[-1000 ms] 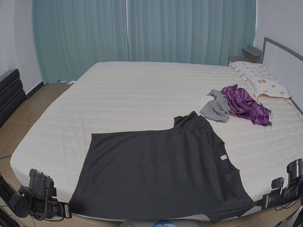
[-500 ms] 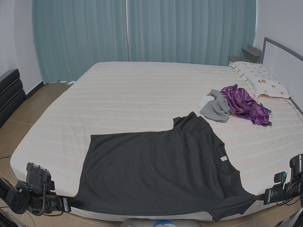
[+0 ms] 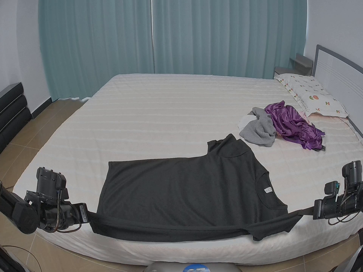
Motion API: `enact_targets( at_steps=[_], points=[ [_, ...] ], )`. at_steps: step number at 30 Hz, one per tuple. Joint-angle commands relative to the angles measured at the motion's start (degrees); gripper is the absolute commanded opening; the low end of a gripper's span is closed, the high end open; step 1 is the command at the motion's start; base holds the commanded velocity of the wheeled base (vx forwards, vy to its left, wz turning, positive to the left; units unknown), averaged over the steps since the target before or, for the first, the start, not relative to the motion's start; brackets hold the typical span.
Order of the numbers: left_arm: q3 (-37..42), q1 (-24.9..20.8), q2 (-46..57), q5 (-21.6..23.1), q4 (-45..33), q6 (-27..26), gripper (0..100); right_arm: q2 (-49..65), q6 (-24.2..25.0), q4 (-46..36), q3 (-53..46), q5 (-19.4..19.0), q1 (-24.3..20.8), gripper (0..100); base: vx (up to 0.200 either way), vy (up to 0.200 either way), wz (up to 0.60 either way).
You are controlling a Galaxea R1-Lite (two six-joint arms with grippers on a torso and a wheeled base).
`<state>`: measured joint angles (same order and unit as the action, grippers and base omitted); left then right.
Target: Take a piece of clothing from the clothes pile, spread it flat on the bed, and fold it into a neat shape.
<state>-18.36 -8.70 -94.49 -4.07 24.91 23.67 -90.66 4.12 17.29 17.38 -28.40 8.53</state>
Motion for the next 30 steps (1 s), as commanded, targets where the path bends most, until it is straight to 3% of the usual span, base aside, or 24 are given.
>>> enact_targets(
  at_steps=[1, 9, 26, 30],
  points=[
    [-3.61, 1.41, -2.63, -0.50, -0.21, 0.06, 0, -4.26, 1.15, 0.12, 3.71, 0.02, -1.68, 0, 0.000, 0.000, 0.00],
    [-5.02, 1.58, -4.74, -0.76, -0.12, 0.06, 0, -6.55, 4.67, 0.03, 8.10, 0.10, -3.52, 0, 0.000, 0.000, 0.00],
    [-7.13, 1.50, -10.36, -0.59, 0.41, 0.14, 0, -12.61, 5.28, -0.24, 14.17, 0.19, -3.70, 0, 0.000, 0.000, 0.00],
    [-8.80, 1.50, -13.26, -0.67, 0.50, 0.14, 0, -15.51, 7.74, -0.06, 16.81, 0.37, -5.02, 0, 0.000, 0.000, 0.00]
  ],
)
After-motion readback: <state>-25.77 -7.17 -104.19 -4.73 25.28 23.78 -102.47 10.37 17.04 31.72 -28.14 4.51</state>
